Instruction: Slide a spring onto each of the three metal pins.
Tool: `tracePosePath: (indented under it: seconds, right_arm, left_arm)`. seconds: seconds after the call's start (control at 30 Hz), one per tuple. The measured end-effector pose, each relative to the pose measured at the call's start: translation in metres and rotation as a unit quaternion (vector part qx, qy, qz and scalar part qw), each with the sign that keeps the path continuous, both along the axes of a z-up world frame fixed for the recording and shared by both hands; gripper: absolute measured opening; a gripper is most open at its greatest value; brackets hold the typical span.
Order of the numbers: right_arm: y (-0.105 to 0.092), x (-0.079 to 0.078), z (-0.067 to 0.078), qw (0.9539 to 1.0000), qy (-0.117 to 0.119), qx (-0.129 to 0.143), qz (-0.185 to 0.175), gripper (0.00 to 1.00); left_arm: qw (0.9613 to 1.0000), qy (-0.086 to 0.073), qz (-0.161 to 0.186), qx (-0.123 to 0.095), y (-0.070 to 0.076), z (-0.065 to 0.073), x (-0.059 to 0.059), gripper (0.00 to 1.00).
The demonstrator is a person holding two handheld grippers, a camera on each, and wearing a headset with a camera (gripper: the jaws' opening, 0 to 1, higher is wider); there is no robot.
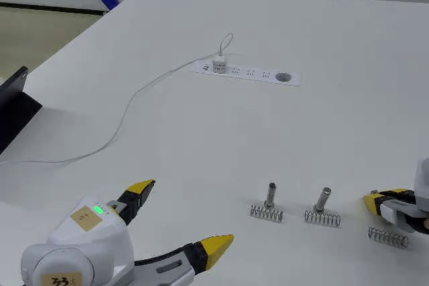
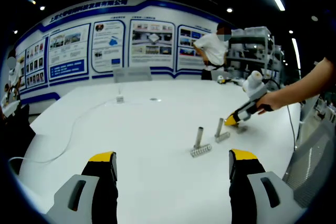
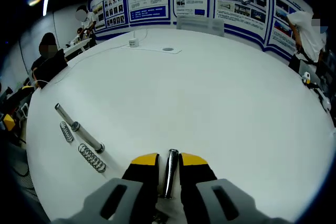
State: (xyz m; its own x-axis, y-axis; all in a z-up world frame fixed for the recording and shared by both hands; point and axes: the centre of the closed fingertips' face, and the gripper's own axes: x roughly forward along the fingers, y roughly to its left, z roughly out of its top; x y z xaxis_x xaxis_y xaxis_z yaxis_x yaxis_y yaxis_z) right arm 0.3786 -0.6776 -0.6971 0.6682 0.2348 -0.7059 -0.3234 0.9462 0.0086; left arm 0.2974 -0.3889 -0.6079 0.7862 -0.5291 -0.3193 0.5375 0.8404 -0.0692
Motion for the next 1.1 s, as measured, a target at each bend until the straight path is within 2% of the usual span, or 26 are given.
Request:
tracePosePath:
  seconds: [0.4,0.67,0.83,0.97,1.1]
  right_arm:
    - [0.0,0.003,0.0,0.9997,0.022,-0.007,0.01,0.09]
    - [-0.002,0.005,-0.001,0.9986,0.053,0.0,0.001,0.07]
    - [0.0,0.002,0.003,0.9987,0.049,0.016,-0.003,0.07]
    - [0.002,0.0,0.008,0.999,0.042,0.016,-0.002,0.07]
    - [0.003,-0.002,0.01,0.9993,0.034,0.016,0.0,0.07]
  left_arm:
    - [0.9998,0.013,-0.017,0.005,-0.007,-0.006,-0.004,0.89]
    - [0.9994,0.016,-0.029,0.009,-0.011,-0.007,-0.007,0.88]
    - [0.9994,0.022,-0.025,0.002,-0.01,-0.008,-0.007,0.87]
    - [0.9993,0.029,-0.023,-0.004,-0.009,-0.01,-0.007,0.86]
    - [0.9993,0.027,-0.026,-0.001,-0.01,-0.009,-0.007,0.86]
